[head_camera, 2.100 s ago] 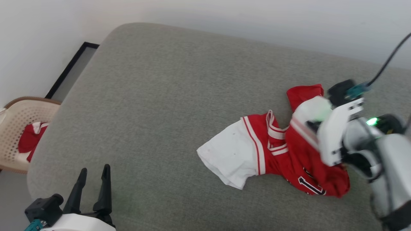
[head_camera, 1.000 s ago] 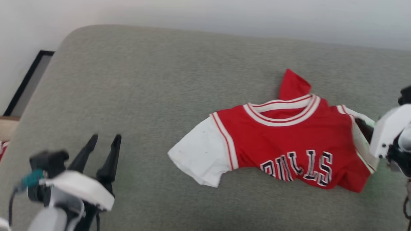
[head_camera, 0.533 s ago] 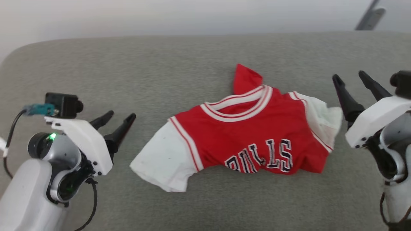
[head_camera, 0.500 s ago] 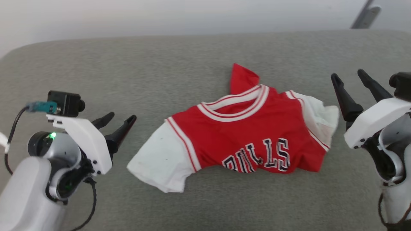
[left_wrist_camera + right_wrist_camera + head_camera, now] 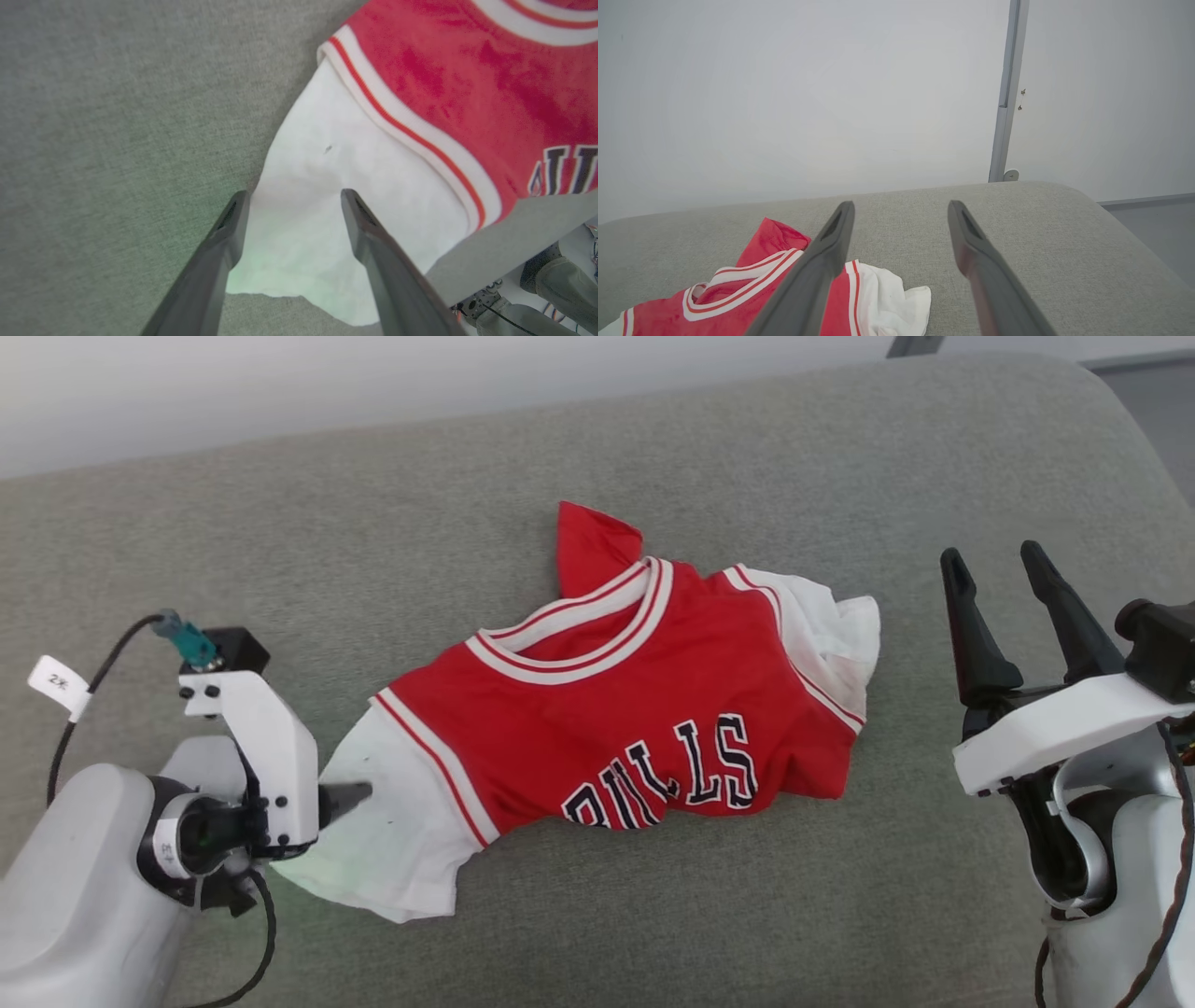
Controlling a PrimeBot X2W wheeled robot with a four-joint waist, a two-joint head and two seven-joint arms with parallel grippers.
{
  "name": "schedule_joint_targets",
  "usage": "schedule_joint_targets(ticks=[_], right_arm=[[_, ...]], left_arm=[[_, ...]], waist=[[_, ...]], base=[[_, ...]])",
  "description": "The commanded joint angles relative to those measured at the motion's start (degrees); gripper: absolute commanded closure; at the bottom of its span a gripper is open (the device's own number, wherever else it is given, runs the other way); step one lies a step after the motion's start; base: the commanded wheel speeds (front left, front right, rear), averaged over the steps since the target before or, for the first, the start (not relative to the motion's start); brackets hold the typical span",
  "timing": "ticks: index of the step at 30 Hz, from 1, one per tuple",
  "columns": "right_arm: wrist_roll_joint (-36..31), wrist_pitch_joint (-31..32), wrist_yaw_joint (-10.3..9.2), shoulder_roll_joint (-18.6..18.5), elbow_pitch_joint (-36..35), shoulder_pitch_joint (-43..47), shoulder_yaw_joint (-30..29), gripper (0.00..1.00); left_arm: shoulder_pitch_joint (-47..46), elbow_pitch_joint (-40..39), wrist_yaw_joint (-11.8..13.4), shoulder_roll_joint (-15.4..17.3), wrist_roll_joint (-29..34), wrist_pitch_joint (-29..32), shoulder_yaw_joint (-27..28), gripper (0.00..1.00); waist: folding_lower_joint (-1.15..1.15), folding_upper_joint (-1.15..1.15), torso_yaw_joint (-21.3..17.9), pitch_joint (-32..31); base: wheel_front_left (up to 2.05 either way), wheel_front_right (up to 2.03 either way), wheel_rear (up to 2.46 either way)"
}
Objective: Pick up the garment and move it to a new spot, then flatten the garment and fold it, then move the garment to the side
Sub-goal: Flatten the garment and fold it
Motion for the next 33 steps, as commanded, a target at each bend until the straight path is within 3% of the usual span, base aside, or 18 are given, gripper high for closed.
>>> schedule_joint_targets(ticks=[1,10,11,12,17,22,31,32,33], right_arm=[[-0.14,-0.42,0.00,0.59,-0.76,0.73,-0.21,0.00],[-0.27,0.03,0.00,2.01,-3.03,0.91,-0.04,0.00],[-0.22,0.05,0.00,2.06,-3.25,0.96,-0.10,0.00],[-0.12,0.05,0.00,2.13,-3.43,1.02,-0.20,0.00],[-0.05,0.46,0.00,2.25,-4.10,1.32,-0.98,0.00],[-0.69,1.22,0.00,2.21,-4.73,2.18,-1.76,0.00],[-0.67,1.99,0.00,2.28,-5.36,2.72,-0.89,0.00],[-0.62,2.04,0.00,2.29,-5.47,2.85,-0.91,0.00],[-0.76,2.10,0.00,2.32,-5.59,2.98,-0.85,0.00]], left_arm=[[-0.72,1.21,1.03,0.38,0.56,1.87,-0.65,0.00],[-0.88,11.05,1.02,0.86,2.39,2.98,-3.03,0.00],[-0.72,12.09,0.53,0.74,2.00,3.20,-3.19,0.97],[-0.77,13.23,0.14,0.65,1.76,3.17,-3.29,1.00],[-2.15,15.88,-1.00,1.05,1.82,2.24,-3.03,1.00],[-5.38,18.35,-2.21,4.81,3.18,0.42,-1.74,1.00],[-10.60,24.45,-4.55,8.03,3.66,-1.13,-0.80,1.00],[-10.89,24.62,-4.94,7.97,3.74,-1.11,-0.99,0.81],[-11.24,24.69,-5.14,7.93,3.85,-1.17,-1.17,0.51]], waist=[[0.00,0.00,-0.89,0.66],[0.00,0.00,-2.17,2.39],[0.00,0.00,-2.13,2.47],[0.00,0.00,-2.08,2.49],[0.00,0.00,-1.45,2.18],[0.00,0.00,-0.32,1.58],[0.00,0.00,0.87,0.70],[0.00,0.00,1.01,0.67],[0.00,0.00,1.15,0.61]], base=[[0.00,0.00,0.00],[0.00,0.00,0.00],[0.00,0.00,0.00],[0.00,0.00,0.00],[0.00,0.00,0.00],[0.00,0.00,0.00],[0.00,0.00,0.00],[0.00,0.00,0.00],[0.00,0.00,0.00]])
